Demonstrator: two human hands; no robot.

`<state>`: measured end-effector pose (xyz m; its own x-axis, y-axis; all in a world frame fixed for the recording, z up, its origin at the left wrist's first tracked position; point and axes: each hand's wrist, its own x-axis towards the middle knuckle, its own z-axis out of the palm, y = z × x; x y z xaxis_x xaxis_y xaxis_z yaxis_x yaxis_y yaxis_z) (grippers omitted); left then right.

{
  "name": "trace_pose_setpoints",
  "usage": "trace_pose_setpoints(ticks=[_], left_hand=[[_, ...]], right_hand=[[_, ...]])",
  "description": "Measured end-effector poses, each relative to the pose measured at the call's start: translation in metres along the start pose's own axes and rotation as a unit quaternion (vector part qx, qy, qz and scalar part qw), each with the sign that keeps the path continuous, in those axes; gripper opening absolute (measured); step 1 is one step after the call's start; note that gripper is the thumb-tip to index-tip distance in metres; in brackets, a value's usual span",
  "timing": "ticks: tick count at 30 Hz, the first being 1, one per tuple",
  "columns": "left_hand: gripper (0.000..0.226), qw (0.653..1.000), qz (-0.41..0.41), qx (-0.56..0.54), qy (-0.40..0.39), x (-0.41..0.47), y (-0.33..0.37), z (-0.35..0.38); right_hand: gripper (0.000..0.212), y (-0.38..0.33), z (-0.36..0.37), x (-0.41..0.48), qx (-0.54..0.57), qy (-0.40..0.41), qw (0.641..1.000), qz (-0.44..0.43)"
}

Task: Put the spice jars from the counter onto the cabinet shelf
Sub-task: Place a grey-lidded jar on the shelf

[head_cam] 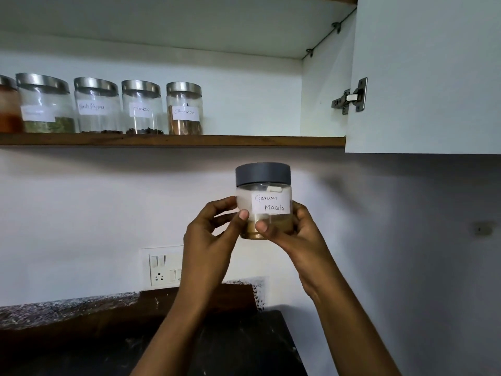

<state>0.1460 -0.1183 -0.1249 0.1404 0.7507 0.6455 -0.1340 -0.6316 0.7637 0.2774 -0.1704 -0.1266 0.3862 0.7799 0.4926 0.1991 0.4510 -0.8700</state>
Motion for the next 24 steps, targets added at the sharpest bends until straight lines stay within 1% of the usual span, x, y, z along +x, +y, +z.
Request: trace_pose_setpoints(ticks=[2,4,6,9,12,14,17,20,24], left_hand=[[0.036,1.000,0.012,0.002,-0.021,0.000,0.004,0.003],[0.050,0.999,0.021,0.010,-0.045,0.001,0.008,0.008],[0.060,0.998,0.034,0.014,-0.048,0.009,0.011,0.011],[0.064,0.996,0.070,0.036,-0.043,0.028,0.021,0.015],[0.062,0.991,0.114,0.053,-0.042,0.059,0.037,0.020],[0.056,0.987,0.141,0.058,-0.057,0.084,0.050,0.022],[0.041,0.980,0.174,0.067,-0.072,0.124,0.065,0.021],[0.036,0.977,0.161,0.123,-0.059,0.160,0.067,0.018],[0.030,0.960,0.095,0.259,-0.045,0.191,0.061,0.017]], right_hand=[[0.081,-0.005,-0.001,0.002,-0.021,0.004,1.000,-0.018],[0.074,-0.010,-0.005,0.007,-0.026,-0.007,0.999,-0.029],[0.069,-0.017,-0.010,0.015,-0.030,-0.026,0.998,-0.044],[0.060,-0.033,-0.014,0.033,-0.049,-0.030,0.996,-0.066],[0.038,-0.058,-0.015,0.056,-0.039,-0.036,0.994,-0.091],[0.037,-0.076,-0.017,0.078,-0.034,-0.037,0.993,-0.106],[0.038,-0.098,-0.015,0.118,-0.054,-0.038,0.989,-0.130],[0.039,-0.105,-0.010,0.153,-0.075,-0.054,0.988,-0.124],[0.042,-0.101,0.002,0.186,-0.135,-0.058,0.986,-0.082]])
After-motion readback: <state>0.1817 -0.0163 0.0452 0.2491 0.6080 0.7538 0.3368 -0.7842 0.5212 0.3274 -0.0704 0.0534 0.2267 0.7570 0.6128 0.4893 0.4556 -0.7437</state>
